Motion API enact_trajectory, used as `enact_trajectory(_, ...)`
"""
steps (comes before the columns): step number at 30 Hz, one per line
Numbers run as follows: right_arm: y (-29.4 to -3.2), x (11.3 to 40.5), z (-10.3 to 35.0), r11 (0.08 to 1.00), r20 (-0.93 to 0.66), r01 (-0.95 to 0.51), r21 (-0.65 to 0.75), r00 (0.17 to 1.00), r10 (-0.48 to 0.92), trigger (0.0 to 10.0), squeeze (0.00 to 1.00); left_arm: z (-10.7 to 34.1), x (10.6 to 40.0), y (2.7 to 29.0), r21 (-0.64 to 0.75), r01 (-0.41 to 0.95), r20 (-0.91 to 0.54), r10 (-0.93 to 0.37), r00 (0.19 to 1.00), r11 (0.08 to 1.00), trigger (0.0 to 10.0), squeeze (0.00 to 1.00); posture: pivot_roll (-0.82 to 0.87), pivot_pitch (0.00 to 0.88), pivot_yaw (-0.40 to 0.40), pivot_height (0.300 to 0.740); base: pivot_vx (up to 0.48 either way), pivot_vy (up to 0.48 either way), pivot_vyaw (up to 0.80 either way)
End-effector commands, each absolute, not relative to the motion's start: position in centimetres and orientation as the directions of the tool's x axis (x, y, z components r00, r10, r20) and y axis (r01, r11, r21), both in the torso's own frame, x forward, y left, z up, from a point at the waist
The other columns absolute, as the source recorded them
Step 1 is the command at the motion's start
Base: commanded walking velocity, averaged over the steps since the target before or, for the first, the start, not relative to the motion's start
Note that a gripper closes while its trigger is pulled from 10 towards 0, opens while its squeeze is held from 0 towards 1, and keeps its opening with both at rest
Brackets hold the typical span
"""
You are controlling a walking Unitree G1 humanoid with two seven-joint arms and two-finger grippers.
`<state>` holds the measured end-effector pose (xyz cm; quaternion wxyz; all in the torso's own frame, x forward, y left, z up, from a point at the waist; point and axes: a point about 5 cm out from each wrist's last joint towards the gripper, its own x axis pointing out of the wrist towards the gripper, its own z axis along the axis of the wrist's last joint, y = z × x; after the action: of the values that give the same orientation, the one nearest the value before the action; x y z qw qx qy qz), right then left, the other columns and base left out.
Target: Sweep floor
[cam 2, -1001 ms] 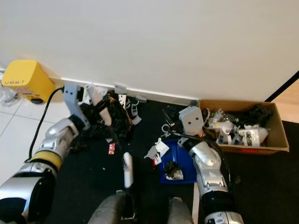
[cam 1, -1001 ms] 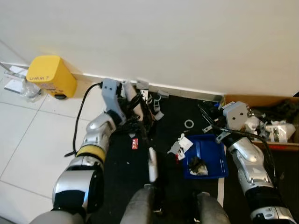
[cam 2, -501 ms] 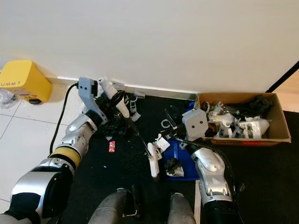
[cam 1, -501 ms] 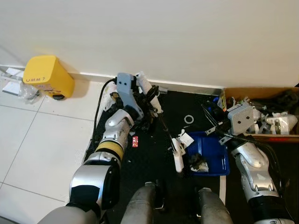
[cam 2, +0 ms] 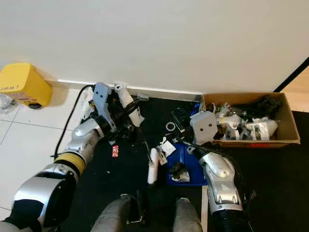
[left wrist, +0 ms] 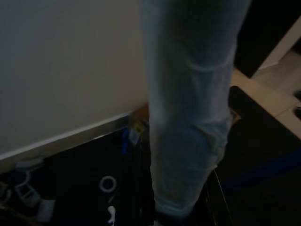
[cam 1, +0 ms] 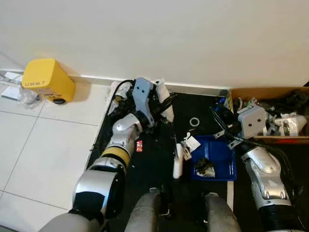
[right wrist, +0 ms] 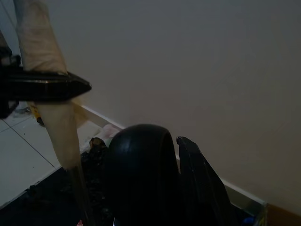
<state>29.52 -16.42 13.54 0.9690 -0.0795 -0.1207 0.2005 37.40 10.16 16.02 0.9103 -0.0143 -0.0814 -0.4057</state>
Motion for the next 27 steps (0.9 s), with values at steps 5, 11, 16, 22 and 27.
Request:
enact_trajectory(5, -14.6, 28.6, 10.4, 0.889, 0.072, -0.456, -0.031, 0.886, 0.457, 10.0, 0.0, 15.1, 37.2, 10.4, 0.037, 0.721, 0.129, -0.719, 0.683, 0.691, 10.0, 0.0, -0.09, 0.424, 0.172, 0.74, 0.0, 0.0, 0.0)
enact_trajectory(11, -13.4, 27.9, 11.6, 0.87, 0.099, -0.493, -0.033, 0.864, 0.493, 10.0, 0.0, 14.2, 37.2, 8.5, -0.023, 0.663, 0.123, -0.656, 0.745, 0.749, 10.0, 0.0, -0.15, 0.453, 0.163, 0.74, 0.0, 0.0, 0.0)
enact_trajectory(16, -13.3, 27.6, 12.0, 0.868, 0.107, -0.496, -0.031, 0.862, 0.496, 10.0, 0.0, 14.0, 36.9, 6.9, -0.184, 0.665, 0.175, -0.641, 0.747, 0.724, 10.0, 0.0, -0.17, 0.459, 0.152, 0.74, 0.0, 0.0, 0.0)
enact_trajectory(22, -13.2, 27.2, 12.7, 0.865, 0.119, -0.501, -0.02, 0.858, 0.5, 10.0, 0.0, 14.9, 36.6, 4.3, -0.37, 0.708, 0.298, -0.645, 0.704, 0.602, 10.0, 0.0, -0.19, 0.454, 0.144, 0.74, 0.0, 0.0, 0.0)
enact_trajectory(27, -13.0, 27.2, 12.7, 0.86, 0.107, -0.511, -0.011, 0.854, 0.509, 10.0, 0.0, 16.0, 36.8, 3.7, -0.437, 0.72, 0.367, -0.624, 0.69, 0.539, 10.0, 0.0, -0.17, 0.435, 0.133, 0.74, 0.0, 0.0, 0.0)
